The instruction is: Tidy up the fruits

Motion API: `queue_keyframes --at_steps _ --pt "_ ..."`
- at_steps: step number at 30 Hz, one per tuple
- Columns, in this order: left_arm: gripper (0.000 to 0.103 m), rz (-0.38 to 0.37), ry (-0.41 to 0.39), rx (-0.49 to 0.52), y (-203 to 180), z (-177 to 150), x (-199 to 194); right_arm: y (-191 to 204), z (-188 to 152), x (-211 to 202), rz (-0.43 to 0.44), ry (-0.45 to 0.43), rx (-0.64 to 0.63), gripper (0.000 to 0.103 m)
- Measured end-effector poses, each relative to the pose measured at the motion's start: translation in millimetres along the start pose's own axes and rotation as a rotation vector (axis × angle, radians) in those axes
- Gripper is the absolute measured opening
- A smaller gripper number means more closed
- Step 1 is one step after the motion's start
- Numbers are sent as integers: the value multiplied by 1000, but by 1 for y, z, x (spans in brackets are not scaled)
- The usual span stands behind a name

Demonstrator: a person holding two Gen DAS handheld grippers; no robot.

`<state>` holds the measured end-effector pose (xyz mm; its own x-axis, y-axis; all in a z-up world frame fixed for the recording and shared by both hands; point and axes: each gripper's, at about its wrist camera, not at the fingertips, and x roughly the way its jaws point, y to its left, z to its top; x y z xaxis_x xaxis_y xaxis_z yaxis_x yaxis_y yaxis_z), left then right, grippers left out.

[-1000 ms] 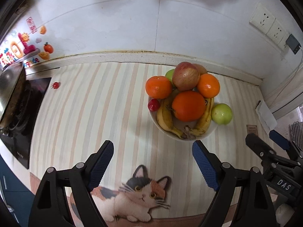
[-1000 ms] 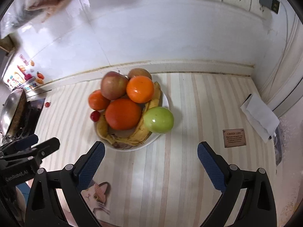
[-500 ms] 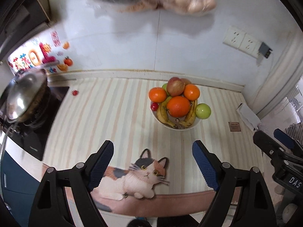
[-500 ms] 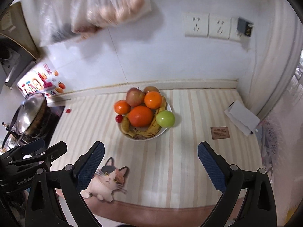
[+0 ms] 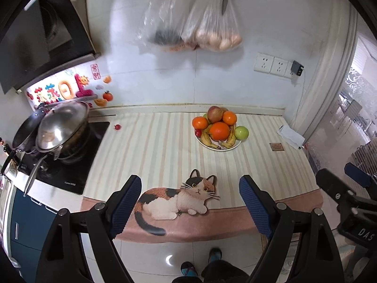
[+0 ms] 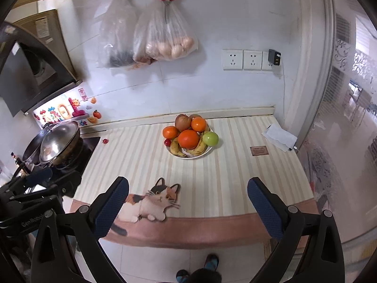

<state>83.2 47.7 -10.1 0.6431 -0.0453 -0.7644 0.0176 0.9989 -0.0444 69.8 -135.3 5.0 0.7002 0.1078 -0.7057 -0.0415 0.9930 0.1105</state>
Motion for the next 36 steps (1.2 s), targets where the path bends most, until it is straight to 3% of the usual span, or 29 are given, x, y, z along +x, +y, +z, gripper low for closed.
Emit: queue_keyframes --at_steps 8,15,18,20,21,36 --pt "85 9 -52 -33 3 -23 -46 10 -24 -46 34 -18 -15 103" --pt "85 15 -46 -50 0 -36 -51 8 -28 -55 37 -27 -31 103" --pt "85 9 -30 -69 1 -35 -41 3 -21 -47 30 -31 -33 103" --pt "97 24 -33 -67 1 -35 -36 -1 -17 -40 24 -32 -31 103" --pt "98 32 -38 -62 0 -33 -32 -3 -14 -35 23 -31 -31 103" --pt "99 89 19 -43 -10 -13 25 -18 12 47 38 27 -32 103"
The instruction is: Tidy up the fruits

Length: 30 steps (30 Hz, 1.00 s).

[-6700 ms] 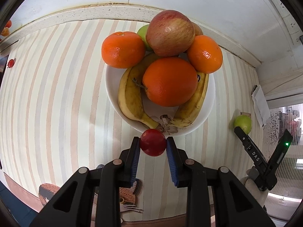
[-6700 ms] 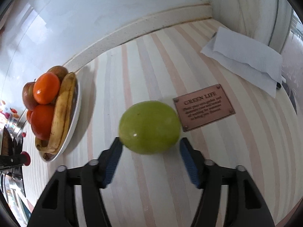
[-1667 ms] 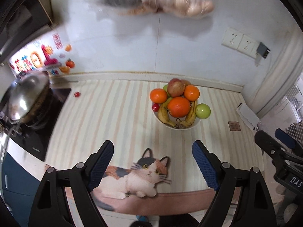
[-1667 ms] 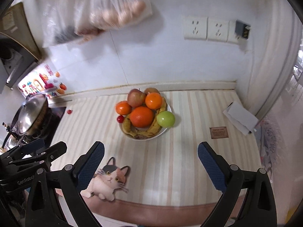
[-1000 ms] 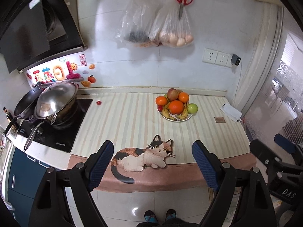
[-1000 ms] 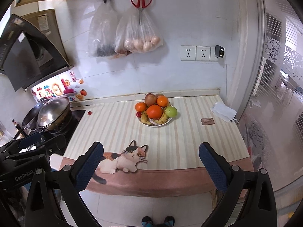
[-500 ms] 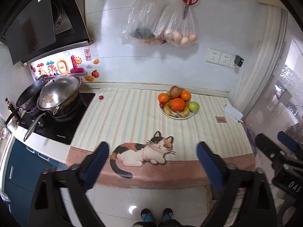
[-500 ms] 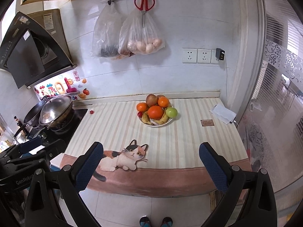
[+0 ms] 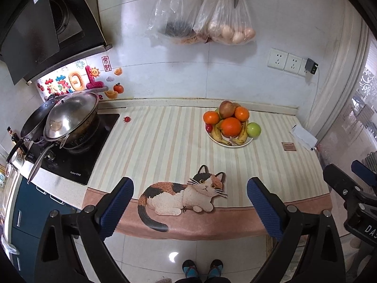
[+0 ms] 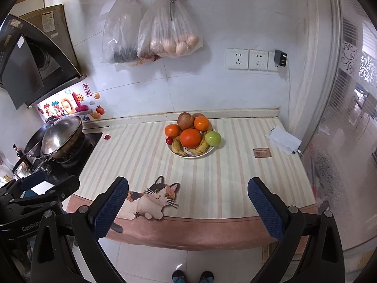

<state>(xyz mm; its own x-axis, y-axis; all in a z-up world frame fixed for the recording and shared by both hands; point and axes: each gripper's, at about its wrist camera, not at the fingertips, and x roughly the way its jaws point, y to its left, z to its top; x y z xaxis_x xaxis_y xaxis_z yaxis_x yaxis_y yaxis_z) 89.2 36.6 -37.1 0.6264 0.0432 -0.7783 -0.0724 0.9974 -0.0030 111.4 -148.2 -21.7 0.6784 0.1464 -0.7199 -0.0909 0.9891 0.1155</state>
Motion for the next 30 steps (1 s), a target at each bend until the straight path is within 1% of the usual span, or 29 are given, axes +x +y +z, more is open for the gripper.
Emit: queue_keyframes --at_steps 7,30 --pt "99 10 1 3 -4 5 8 -2 -1 18 1 18 9 103" --pt "99 11 -6 1 -5 6 7 -1 -2 19 -8 15 14 103"
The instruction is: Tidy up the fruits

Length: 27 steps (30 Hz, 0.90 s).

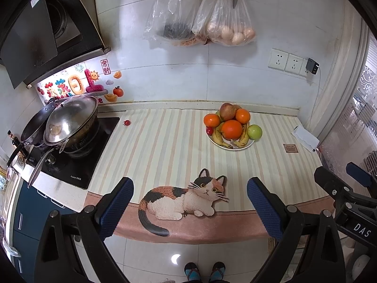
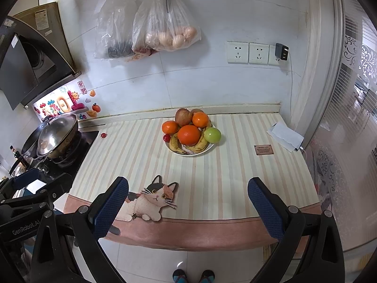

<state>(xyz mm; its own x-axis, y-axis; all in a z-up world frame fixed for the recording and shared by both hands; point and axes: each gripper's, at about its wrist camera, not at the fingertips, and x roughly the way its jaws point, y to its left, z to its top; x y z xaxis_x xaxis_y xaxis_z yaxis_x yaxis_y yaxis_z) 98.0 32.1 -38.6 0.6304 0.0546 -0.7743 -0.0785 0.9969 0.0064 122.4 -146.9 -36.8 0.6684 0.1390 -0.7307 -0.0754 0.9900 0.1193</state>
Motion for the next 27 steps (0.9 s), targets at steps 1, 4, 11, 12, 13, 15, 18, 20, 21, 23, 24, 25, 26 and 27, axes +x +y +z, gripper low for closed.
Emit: queue_keyframes --at_steps 1,4,11,12,13,15,18,20,21,23,24,25,26,27 --pt "99 1 0 -1 0 0 0 0 0 0 -1 0 0 103" --pt "99 0 0 -2 0 0 -1 0 0 0 -3 1 -1 103" --pt "99 0 -4 0 0 1 -3 0 1 -2 -4 1 -5 103" --pt "99 -1 -5 -1 0 1 -3 1 1 -3 -4 0 -6 103" --pt "99 0 -4 -1 0 1 -3 1 1 -3 -2 0 -4 103" --pt "99 1 -8 -1 -1 2 -4 1 1 -3 -3 -1 -5 103" --pt "99 0 -10 -4 -2 3 -6 0 1 -4 -1 -4 -6 103" --pt "99 1 -9 -3 -2 3 -7 1 0 -5 0 -5 -5 103" --pt "99 1 -11 -4 -2 3 -7 0 1 -5 -1 -5 -5 103" --pt "99 2 -13 -3 -3 4 -8 0 1 -5 1 -6 -5 103" --pt "99 2 -12 -4 -3 3 -8 0 1 -5 1 -6 -5 103" --pt "99 2 -12 -4 -3 3 -8 0 1 -6 0 -7 -6 103" --pt "99 2 -12 -3 -3 3 -8 0 1 -6 0 -7 -6 103" --pt "99 3 -12 -4 -3 3 -8 0 1 -6 0 -7 -4 103"
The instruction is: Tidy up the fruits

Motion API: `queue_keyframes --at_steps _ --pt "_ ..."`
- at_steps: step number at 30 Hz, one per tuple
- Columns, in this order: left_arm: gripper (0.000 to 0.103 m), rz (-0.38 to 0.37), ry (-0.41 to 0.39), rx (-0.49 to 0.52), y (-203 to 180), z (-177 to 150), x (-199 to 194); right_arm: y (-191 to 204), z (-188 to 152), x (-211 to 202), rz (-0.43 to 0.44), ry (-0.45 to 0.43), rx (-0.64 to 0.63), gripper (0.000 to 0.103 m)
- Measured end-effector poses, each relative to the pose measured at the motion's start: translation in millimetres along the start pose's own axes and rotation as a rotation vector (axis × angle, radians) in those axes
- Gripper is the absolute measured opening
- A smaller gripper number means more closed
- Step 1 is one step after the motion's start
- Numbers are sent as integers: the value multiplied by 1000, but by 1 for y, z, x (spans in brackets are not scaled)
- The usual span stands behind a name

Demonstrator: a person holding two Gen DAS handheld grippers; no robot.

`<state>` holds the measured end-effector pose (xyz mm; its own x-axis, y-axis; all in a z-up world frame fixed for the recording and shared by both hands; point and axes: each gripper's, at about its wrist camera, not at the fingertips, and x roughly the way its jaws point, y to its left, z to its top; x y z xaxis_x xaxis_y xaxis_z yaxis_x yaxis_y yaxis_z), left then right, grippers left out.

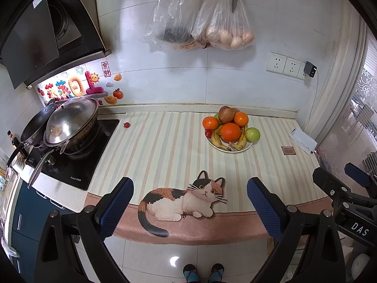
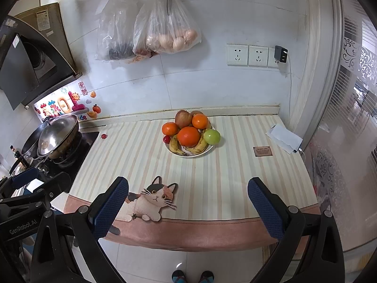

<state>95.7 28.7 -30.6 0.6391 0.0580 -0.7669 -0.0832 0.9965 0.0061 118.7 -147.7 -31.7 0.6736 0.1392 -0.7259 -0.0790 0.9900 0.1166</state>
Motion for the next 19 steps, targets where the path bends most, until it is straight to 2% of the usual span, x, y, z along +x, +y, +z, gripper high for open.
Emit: queue_keyframes --at_steps 19 --pt "99 1 -11 -2 -3 1 -4 0 1 -2 0 0 -1 103"
